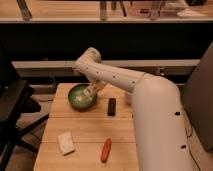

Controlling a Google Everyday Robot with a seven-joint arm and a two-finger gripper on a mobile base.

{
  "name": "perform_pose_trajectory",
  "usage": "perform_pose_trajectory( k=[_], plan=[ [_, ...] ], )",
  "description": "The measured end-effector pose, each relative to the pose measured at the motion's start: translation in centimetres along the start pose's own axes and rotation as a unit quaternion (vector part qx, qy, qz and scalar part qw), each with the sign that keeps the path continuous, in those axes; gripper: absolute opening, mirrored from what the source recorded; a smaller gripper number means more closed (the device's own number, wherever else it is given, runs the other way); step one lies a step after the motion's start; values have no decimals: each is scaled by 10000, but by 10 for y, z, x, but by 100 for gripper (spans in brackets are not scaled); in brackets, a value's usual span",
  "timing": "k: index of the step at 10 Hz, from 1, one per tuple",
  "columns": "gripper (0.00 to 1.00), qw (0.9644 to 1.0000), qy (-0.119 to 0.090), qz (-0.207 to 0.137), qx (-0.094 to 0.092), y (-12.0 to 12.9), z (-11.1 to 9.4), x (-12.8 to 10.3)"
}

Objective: Place the bottle in the ceramic bowl

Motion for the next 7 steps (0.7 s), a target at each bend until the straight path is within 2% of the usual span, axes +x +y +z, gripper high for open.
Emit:
perform_pose_trajectory(
  k=[1, 3, 6, 7],
  plan=[
    [2, 10000, 15, 3, 2, 0, 1, 1],
    [10, 10000, 41, 8, 5, 0, 2, 0],
    [13, 10000, 76, 9, 8, 0, 3, 0],
    [21, 10000, 87, 8, 10, 0, 3, 0]
  ],
)
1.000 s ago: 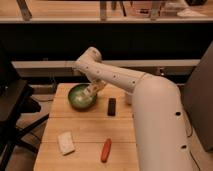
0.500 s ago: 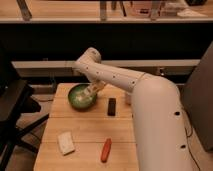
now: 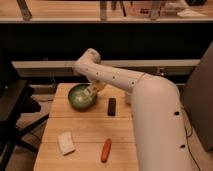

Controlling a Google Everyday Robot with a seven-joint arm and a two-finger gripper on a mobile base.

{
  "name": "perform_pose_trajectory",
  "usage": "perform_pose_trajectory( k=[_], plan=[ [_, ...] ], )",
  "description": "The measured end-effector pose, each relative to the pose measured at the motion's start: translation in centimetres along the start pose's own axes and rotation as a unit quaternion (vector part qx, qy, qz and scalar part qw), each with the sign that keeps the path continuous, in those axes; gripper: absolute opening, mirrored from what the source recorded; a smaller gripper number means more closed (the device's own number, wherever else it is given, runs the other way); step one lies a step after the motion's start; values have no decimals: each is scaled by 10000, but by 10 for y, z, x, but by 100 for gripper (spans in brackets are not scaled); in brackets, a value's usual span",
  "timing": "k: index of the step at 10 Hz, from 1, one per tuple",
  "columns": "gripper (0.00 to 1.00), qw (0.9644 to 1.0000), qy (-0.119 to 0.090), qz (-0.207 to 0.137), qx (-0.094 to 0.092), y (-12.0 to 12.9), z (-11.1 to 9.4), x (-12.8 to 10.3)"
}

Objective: Place the bottle in the ceramic bowl

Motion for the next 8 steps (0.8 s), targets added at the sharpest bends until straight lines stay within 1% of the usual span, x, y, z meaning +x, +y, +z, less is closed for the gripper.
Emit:
perform_pose_trajectory(
  k=[1, 2, 3, 4, 5, 7, 8],
  plan=[
    [27, 10000, 10, -1, 1, 0, 0, 0],
    [29, 10000, 18, 0, 1, 0, 0, -1],
    [38, 10000, 45, -2, 5, -1, 1, -1],
    [44, 10000, 66, -3, 8, -1, 1, -1],
    [46, 10000, 79, -2, 12, -2, 1, -1],
    [39, 9999, 129, 1, 31, -4, 0, -2],
    [39, 9999, 143, 0, 31, -5, 0, -2]
  ],
)
